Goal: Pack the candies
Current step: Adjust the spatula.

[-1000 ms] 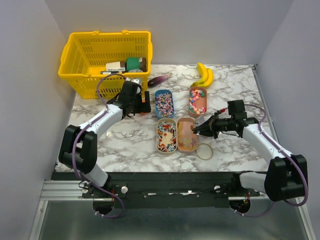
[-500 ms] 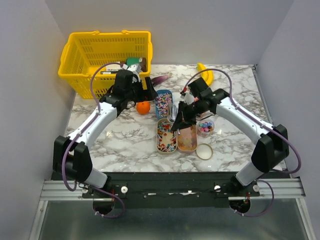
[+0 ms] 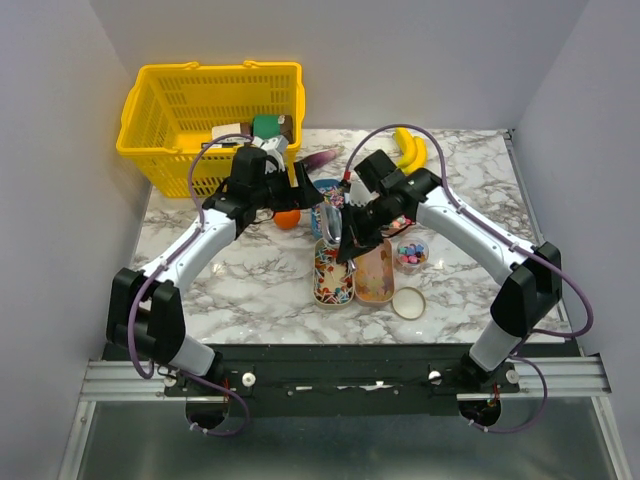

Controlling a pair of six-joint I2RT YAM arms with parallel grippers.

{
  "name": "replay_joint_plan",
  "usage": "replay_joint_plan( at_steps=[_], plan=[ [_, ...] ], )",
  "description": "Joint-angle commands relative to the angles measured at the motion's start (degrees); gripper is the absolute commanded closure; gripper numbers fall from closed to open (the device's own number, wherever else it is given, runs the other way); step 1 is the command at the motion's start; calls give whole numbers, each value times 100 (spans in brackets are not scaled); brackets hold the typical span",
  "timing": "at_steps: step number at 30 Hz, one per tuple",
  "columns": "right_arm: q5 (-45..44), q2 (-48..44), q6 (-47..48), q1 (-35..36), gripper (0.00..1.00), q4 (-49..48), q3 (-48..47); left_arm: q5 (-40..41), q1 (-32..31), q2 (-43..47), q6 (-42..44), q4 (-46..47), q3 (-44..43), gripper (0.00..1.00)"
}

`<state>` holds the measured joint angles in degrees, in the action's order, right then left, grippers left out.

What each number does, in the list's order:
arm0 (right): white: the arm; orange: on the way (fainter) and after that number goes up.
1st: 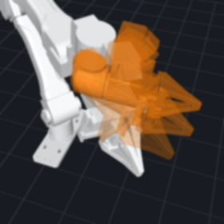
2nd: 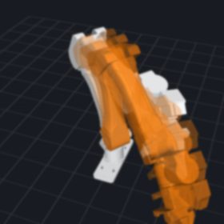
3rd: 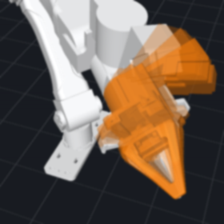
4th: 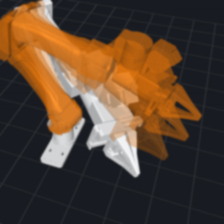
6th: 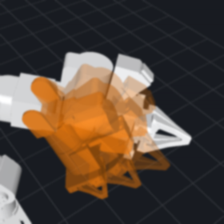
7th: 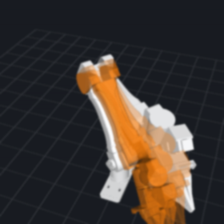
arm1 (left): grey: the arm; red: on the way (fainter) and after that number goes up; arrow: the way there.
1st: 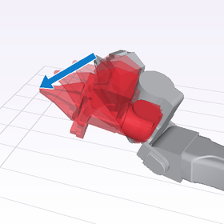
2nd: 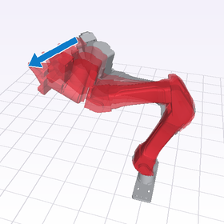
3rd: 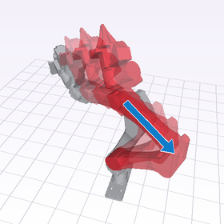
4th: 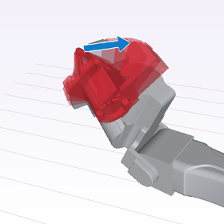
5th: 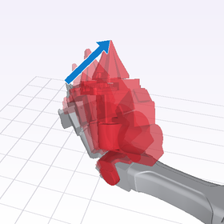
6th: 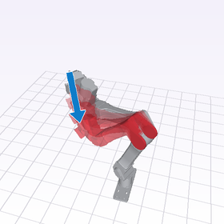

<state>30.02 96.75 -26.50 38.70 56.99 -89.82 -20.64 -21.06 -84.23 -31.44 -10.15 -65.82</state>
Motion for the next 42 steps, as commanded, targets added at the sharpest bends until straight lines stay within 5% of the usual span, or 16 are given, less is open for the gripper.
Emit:
replay_joint_plan(
  at_steps=[1,23,37,42],
  plan=[
    [-40,28,286,50,99,102,-220,-546,14,-146,-20,215,104,10],
    [-418,625,189,-2,99,145,-1397,-344,-118,-814,384,49,369,25],
    [-445,1424,101,-512,99,513,-2232,-151,-127,-1447,507,-224,-247,25],
    [-610,1663,286,-582,99,971,-2067,515,-118,-1544,446,-478,-615,14]
  ],
)
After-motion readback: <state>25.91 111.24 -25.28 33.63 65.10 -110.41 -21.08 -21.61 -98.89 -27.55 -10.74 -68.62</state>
